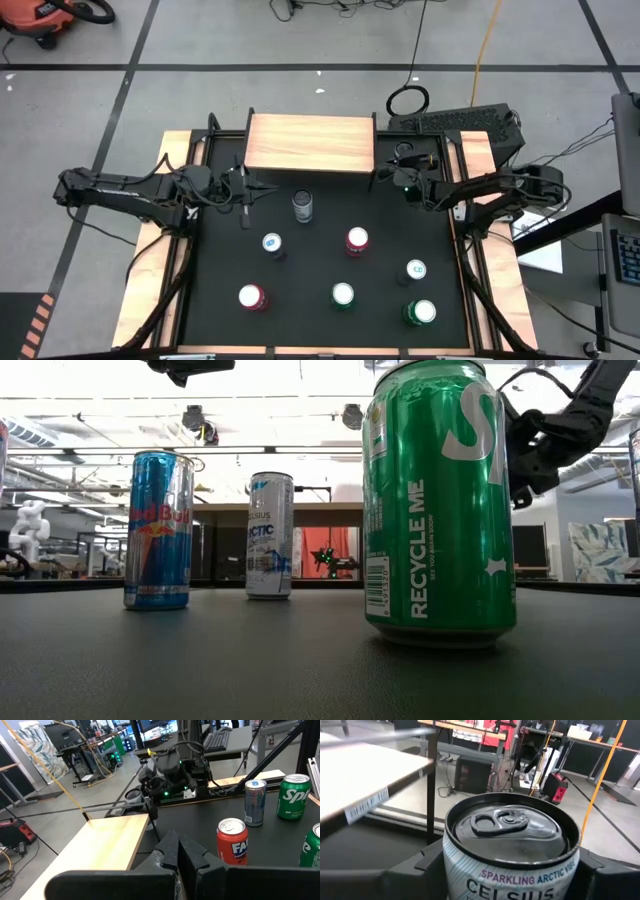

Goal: Place canned beverage on shelf
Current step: Put the right white-blue soda can on the shelf

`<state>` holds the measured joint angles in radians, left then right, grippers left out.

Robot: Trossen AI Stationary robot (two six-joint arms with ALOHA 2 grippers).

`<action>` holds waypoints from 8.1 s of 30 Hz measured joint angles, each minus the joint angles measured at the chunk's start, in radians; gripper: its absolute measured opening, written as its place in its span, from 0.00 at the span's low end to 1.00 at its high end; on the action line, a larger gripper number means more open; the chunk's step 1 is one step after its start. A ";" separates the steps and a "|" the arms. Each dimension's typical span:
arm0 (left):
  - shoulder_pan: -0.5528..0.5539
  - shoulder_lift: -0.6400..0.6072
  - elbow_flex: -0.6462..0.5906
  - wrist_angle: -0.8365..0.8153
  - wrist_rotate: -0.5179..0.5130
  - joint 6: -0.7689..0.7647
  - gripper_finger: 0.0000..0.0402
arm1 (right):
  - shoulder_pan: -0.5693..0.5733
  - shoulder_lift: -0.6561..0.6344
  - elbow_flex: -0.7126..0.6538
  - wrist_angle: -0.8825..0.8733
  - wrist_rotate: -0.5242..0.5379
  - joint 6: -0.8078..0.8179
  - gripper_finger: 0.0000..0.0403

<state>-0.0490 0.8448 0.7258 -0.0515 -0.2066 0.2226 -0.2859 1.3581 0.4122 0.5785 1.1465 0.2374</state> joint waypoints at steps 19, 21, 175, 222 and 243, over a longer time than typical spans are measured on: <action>0.065 0.039 0.000 -0.009 -0.012 0.001 0.00 | 0.000 -0.371 0.000 -0.033 -0.265 -0.176 0.62; 0.071 0.058 0.000 -0.010 -0.012 -0.003 0.00 | 0.000 -0.413 0.000 -0.050 -0.292 -0.181 0.62; 0.315 0.770 0.403 0.571 0.594 -0.370 0.98 | -0.001 -0.197 0.494 -0.033 -1.486 -0.201 0.62; 0.259 0.805 0.404 0.614 0.572 -0.344 0.71 | 0.001 -0.133 0.494 0.013 -1.494 -0.190 0.62; 0.258 0.805 0.404 0.617 0.569 -0.344 0.63 | 0.000 -0.133 0.494 0.008 -1.489 -0.174 0.64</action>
<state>0.2092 1.6501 1.1294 0.5655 0.3622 -0.1218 -0.2859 1.2251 0.9058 0.5865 -0.3428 0.0635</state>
